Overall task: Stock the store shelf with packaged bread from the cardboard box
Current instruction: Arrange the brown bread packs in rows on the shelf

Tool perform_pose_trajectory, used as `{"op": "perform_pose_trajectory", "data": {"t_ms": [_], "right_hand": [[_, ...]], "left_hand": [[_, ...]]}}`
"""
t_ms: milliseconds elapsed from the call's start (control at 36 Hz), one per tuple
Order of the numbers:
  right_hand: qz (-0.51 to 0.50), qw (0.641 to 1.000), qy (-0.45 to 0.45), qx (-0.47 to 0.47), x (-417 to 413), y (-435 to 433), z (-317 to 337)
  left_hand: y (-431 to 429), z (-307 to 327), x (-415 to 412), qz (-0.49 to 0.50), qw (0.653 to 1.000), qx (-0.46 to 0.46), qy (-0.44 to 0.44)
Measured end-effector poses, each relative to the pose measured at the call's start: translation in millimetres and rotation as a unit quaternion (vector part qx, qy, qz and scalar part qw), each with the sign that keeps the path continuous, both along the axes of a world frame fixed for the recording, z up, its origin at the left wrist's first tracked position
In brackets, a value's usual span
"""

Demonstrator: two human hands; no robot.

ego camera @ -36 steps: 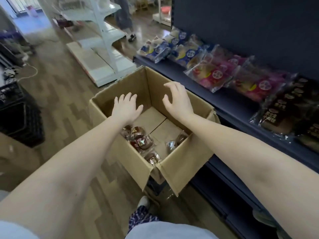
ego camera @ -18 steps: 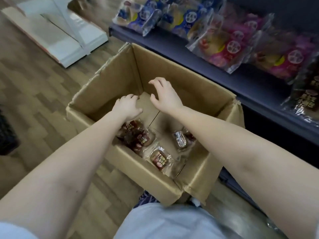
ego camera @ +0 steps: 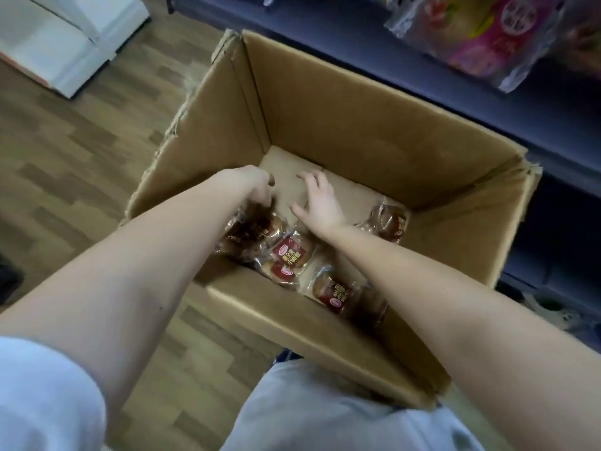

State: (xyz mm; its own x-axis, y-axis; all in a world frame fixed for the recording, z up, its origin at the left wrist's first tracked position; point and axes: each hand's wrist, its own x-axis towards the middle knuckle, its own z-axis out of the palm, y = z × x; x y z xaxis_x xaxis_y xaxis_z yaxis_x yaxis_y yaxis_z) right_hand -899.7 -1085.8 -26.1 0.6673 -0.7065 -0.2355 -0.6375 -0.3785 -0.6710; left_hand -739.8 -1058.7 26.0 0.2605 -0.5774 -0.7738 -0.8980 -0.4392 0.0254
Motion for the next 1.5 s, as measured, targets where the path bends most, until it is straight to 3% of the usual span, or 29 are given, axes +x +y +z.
{"op": "perform_pose_trajectory", "data": {"t_ms": [333,778,1028,1139,1306,1500], "right_hand": [[0.056,0.982,0.130,0.122,-3.1,8.7,-38.0],[0.060,0.961,0.240,0.122,-5.9,18.6,-50.7],[0.030,0.971,0.199,0.132,-12.4,20.1,-42.8],[-0.026,0.982,0.172,0.073,-16.4,19.7,-28.2],[-0.129,0.984,0.121,0.015,-18.9,13.6,-8.4],[-0.178,0.981,0.043,-0.059,-27.9,8.5,23.3]], "left_hand": [[-10.6,-49.0,-5.0,-0.110,0.990,0.070,0.056],[-16.5,-58.4,-4.3,-0.179,0.980,0.082,0.025],[-17.6,-36.9,-9.3,-0.206,0.975,0.089,-0.005],[-13.1,-26.5,-12.2,-0.199,0.977,0.075,-0.013],[-10.6,-10.3,-12.5,-0.150,0.988,-0.004,-0.030],[-8.7,20.3,-14.4,-0.110,0.987,-0.110,-0.035]]}}
